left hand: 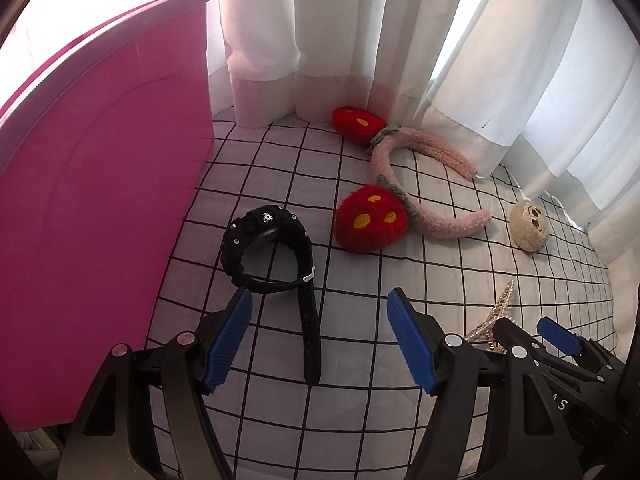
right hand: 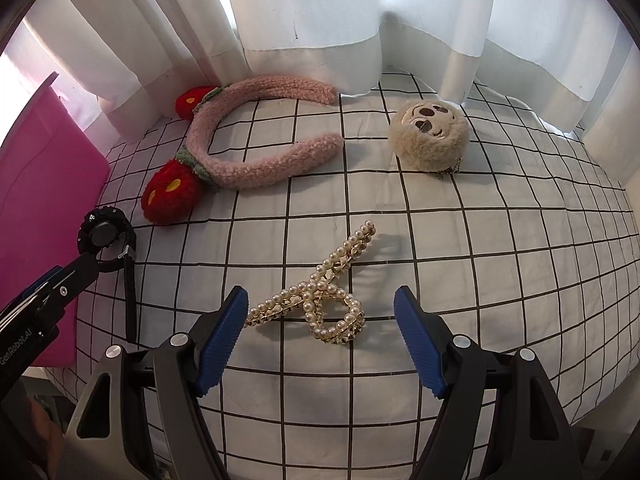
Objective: Organize jewelry
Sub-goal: 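Lower the left tool onto the black watch while the right tool closes on the pearl clip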
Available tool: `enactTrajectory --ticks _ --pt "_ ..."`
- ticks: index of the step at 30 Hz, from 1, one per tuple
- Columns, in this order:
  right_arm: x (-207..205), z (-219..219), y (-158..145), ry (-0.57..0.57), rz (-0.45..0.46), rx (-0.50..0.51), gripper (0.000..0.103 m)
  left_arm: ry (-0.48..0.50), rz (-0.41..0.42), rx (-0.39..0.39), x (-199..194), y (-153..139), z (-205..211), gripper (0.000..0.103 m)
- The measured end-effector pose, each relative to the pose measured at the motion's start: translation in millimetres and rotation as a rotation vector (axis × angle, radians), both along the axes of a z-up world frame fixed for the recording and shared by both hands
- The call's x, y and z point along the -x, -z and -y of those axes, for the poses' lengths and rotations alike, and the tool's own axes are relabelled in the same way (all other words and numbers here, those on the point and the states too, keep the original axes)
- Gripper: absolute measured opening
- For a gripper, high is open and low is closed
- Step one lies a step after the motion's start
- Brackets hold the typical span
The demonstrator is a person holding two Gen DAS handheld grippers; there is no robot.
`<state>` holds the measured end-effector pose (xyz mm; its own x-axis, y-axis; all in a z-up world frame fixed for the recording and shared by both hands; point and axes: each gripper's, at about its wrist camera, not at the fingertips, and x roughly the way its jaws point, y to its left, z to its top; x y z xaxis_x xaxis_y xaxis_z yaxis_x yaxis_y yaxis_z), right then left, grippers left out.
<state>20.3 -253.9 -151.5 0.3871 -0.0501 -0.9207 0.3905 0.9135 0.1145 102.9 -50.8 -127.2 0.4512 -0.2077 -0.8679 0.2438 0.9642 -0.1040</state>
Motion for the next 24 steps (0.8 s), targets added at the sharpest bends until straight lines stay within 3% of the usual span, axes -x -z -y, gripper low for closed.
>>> enactTrajectory --ticks 24 --pt "-18.6 8.3 41.5 0.059 -0.081 0.008 0.072 -0.044 -0.016 -0.030 -24.1 38.3 -2.0 0.071"
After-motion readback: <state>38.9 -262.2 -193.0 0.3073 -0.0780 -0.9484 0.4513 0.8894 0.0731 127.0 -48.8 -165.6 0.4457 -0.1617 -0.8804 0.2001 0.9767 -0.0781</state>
